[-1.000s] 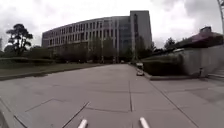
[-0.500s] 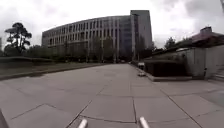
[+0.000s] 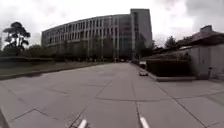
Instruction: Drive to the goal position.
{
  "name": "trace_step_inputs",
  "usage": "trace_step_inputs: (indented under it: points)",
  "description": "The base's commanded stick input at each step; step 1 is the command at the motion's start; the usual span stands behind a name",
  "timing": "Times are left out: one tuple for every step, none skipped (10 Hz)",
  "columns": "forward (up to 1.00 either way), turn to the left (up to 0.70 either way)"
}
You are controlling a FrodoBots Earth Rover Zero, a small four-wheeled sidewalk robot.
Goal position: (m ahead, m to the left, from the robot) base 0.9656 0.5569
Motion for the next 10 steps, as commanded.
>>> trace_step_inputs:
  points:
    - [0.5,-0.5]
    - [0.5,-0.5]
    - [0.5,-0.2]
    - [0.5,0.0]
    - [0.5,0.0]
    - [0.5,0.0]
    - [0.5,0.0]
    - [0.5,0.0]
    - [0.5,0.0]
    - [0.5,0.0]
